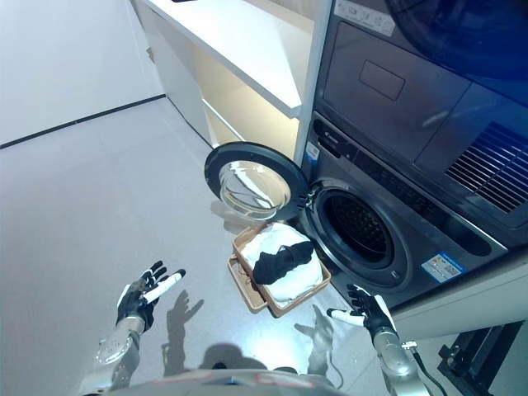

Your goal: Put the clothes in the basket into the washing machine.

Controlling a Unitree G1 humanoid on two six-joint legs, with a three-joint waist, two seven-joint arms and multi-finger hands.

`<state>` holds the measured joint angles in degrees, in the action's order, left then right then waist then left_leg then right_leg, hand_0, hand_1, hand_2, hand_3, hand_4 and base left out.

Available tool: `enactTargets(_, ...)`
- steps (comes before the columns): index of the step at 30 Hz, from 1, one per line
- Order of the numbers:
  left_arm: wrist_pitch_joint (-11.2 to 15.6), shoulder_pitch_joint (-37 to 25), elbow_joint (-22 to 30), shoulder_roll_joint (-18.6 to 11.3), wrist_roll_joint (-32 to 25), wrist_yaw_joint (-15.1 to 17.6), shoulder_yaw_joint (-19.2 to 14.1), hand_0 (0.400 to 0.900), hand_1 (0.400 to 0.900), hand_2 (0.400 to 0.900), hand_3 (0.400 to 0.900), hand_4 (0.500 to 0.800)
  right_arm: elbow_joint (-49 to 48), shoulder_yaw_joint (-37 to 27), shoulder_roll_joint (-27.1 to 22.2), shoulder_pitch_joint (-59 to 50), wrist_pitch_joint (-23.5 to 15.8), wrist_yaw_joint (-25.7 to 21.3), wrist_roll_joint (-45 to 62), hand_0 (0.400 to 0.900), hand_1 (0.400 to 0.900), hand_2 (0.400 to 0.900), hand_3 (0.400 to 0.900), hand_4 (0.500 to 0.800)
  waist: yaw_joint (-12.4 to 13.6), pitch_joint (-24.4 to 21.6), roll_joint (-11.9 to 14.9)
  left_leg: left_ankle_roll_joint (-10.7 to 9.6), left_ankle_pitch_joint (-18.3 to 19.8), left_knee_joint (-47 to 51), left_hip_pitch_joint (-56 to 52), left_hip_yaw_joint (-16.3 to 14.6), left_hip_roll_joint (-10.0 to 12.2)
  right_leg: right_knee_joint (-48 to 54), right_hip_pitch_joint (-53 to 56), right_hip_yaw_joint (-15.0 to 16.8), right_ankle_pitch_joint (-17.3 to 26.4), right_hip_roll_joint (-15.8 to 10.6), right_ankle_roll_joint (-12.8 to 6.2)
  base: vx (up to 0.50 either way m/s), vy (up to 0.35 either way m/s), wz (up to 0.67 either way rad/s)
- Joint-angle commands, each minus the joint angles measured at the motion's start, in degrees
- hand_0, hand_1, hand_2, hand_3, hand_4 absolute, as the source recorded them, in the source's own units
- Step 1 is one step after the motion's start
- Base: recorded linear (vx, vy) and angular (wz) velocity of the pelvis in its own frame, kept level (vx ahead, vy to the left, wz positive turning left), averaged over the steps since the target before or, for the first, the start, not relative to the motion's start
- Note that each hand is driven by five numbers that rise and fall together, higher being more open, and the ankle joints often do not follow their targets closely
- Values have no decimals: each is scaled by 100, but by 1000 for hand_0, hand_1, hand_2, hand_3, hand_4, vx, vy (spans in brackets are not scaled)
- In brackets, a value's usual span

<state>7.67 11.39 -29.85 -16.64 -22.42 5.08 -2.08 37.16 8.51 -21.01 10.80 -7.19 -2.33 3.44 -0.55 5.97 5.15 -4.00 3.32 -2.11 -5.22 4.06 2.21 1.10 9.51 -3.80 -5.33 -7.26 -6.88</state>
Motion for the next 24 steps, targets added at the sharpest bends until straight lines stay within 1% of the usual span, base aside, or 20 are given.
enactTargets(1,393,-216,294,-153,134,52,-100,900,900,900,900,800,-187,-220,-168,-208,-231,-64,178,900,900,900,900,800,-6,-262,-55,-54,160,-449,412,60,287,-273,-674,-14,583,-215,-172,-2,66,-3)
enactTargets(3,390,-229,281,-181,187,41,-63,900,900,900,900,800,-179,-214,-172,-217,-216,-48,173,900,900,900,900,800,-9,-246,-41,-31,209,-530,436,56,252,-351,-714,10,565,-251,-188,-1,66,-5)
enactTargets(5,385,-232,301,-215,270,24,-28,900,900,900,900,800,-165,-218,-179,-240,-205,-19,183,900,900,900,900,800,-3,-202,-24,35,315,-707,477,50,155,-525,-779,77,529,-313,-217,-3,114,-11)
enactTargets(6,380,-205,298,-230,317,9,-23,900,900,900,900,800,-149,-218,-196,-264,-196,13,184,900,900,900,900,800,12,-161,-13,121,457,-933,514,22,48,-645,-806,176,515,-400,-254,1,124,-13)
enactTargets(7,380,-205,298,-230,318,9,-23,900,900,900,900,800,-149,-219,-196,-263,-196,13,184,900,900,900,900,800,18,-161,-13,124,467,-950,522,16,47,-651,-812,183,512,-401,-256,6,212,-24)
enactTargets(8,397,-184,297,-224,316,-9,-26,900,900,900,900,800,-95,-218,-215,-302,-183,52,186,900,900,900,900,800,49,-127,-36,210,586,-1160,577,-5,-82,-734,-833,258,505,-507,-306,1,124,-15)
enactTargets(9,397,-184,297,-224,316,-10,-26,900,900,900,900,800,-95,-218,-215,-302,-183,52,186,900,900,900,900,800,52,-129,-36,212,592,-1171,583,-8,-83,-737,-838,262,504,-508,-307,10,278,-30)
enactTargets(10,406,-140,283,-201,266,-22,-50,900,900,900,900,800,-82,-205,-234,-336,-157,96,153,900,900,900,900,800,92,-127,-63,296,690,-1276,601,-50,-239,-839,-893,331,545,-657,-383,12,236,-22)
enactTargets(12,405,-125,290,-194,251,-26,-67,900,900,900,900,800,-78,-203,-225,-348,-148,104,146,900,900,900,900,800,106,-144,-66,341,724,-1288,600,-87,-315,-912,-944,397,573,-731,-421,7,204,-16)
enactTargets(14,385,-93,327,-197,241,-50,-93,900,900,900,900,800,-78,-225,-194,-338,-123,119,146,900,900,900,900,800,102,-177,-83,463,766,-1284,586,-128,-499,-1283,-1140,552,676,-915,-481,2,266,-5)
enactTargets(15,371,-95,354,-225,269,-56,-96,900,900,900,900,800,-92,-231,-183,-325,-116,126,141,900,900,900,900,800,84,-183,-99,547,783,-1270,553,-123,-611,-1665,-1331,698,787,-1016,-457,-18,405,3)
enactTargets(16,331,-87,386,-272,334,-84,-100,900,900,900,900,800,-119,-198,-186,-289,-108,155,150,900,900,900,900,800,39,-71,-114,667,814,-1325,494,-101,-753,-2321,-1649,902,1254,-1077,-282,-24,298,1)
enactTargets(17,330,-88,387,-273,334,-84,-101,900,900,900,900,800,-119,-198,-186,-290,-107,155,150,900,900,900,900,800,52,-76,-106,669,817,-1332,505,-117,-759,-2345,-1678,927,1246,-1080,-286,-32,260,8)
enactTargets(18,318,-82,420,-288,368,-75,-101,900,900,900,900,800,-153,-181,-175,-260,-113,169,170,900,900,900,900,800,14,20,-129,732,821,-1365,462,-92,-809,-2683,-1812,994,1444,-1073,-187,-23,162,5)
enactTargets(19,308,-101,419,-327,392,-72,-116,900,900,900,900,800,-152,-150,-159,-261,-116,172,194,900,900,900,900,800,-4,107,-156,776,822,-1359,401,-73,-824,-2918,-1924,999,1469,-1032,-100,-12,268,7)
enactTargets(20,288,-144,401,-361,409,-47,-143,900,900,900,900,800,-160,-116,-116,-273,-99,201,214,900,900,900,900,800,-18,221,-187,846,864,-1376,311,-61,-837,-3196,-2165,899,1415,-1004,-26,-2,176,1)
enactTargets(21,288,-146,400,-361,409,-47,-144,900,900,900,900,800,-160,-116,-116,-275,-99,201,214,900,900,900,900,800,-18,227,-185,845,869,-1381,308,-62,-838,-3207,-2166,901,1407,-1004,-25,50,128,-1)
enactTargets(22,286,-168,378,-360,395,-46,-168,900,900,900,900,800,-158,-112,-116,-278,-89,215,214,900,900,900,900,800,-34,257,-181,867,918,-1390,249,-81,-855,-3085,-2265,797,1439,-1009,-37,155,18,3)
enactTargets(23,299,-192,327,-350,360,-30,-203,900,900,900,900,800,-128,-97,-152,-306,-79,240,224,900,900,900,900,800,-99,277,-158,861,997,-1377,153,-76,-870,-2613,-2431,742,1481,-965,-111,160,18,5)
enactTargets(24,300,-193,325,-347,359,-31,-204,900,900,900,900,800,-126,-96,-155,-308,-80,240,225,900,900,900,900,800,-107,294,-177,857,1013,-1384,133,-65,-851,-2600,-2396,721,1477,-951,-106,201,-38,11)
